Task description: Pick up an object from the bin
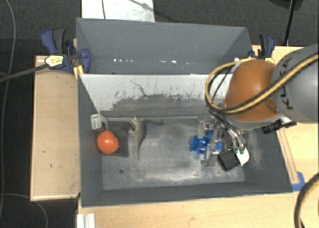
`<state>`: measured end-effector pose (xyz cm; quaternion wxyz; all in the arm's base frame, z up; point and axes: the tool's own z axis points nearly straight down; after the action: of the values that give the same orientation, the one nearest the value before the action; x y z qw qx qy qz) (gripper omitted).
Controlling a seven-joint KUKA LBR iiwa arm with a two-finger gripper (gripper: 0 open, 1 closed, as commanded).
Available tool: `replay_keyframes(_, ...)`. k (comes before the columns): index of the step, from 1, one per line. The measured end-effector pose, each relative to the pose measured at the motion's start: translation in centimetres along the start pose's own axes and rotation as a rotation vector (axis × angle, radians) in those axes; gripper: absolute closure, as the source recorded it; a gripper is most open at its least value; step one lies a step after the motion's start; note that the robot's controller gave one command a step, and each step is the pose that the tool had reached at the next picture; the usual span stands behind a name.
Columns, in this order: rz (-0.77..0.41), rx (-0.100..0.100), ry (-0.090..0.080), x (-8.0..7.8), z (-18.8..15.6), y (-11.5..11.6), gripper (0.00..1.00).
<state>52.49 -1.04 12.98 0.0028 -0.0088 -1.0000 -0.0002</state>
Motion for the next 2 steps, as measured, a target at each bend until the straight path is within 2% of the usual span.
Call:
replay_keyframes(1,0.000,0.000,-0.008,-0.2,-0.4,0.0,0.00)
replay_keyframes(2,-0.002,-0.001,-0.009,-0.7,2.3,-2.6,0.00)
